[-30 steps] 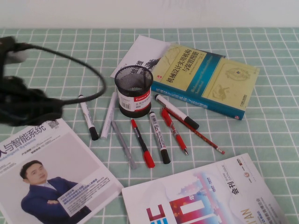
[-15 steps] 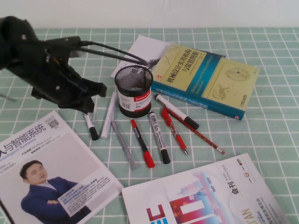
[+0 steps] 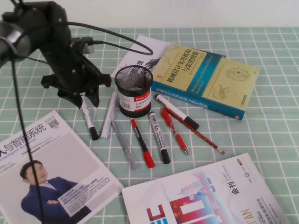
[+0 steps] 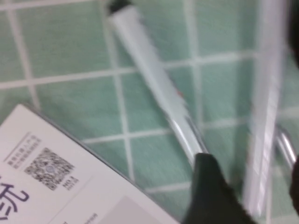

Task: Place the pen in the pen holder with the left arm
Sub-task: Pick up the pen on the table

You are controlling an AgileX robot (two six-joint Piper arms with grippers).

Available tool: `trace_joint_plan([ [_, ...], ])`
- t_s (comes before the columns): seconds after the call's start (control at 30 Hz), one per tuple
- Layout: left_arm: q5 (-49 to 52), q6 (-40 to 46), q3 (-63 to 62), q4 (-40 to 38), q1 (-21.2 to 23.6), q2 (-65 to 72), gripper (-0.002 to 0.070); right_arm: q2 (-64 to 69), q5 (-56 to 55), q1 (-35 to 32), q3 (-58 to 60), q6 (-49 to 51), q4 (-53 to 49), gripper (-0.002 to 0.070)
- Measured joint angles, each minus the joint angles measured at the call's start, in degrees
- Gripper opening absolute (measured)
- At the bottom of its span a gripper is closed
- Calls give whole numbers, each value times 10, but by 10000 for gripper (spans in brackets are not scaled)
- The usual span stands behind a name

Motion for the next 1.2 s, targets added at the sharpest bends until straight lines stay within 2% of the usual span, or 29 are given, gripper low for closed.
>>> trace_joint_plan([
  [0.1, 8, -82, -29, 26, 0, 27, 356, 0, 0, 0, 0, 0, 0, -20],
  [0.27, 11, -135, -37, 53, 0, 42, 373, 0, 0, 0, 0, 0, 0, -20],
  [0.83, 9, -176, -40, 60, 0, 100, 373, 0, 0, 0, 0, 0, 0, -20],
  [0.97, 9, -179, -40, 63, 0, 100, 319, 0, 0, 0, 0, 0, 0, -20],
  [1.2, 5, -166, -43, 73, 0, 102, 116, 0, 0, 0, 0, 0, 0, -20],
])
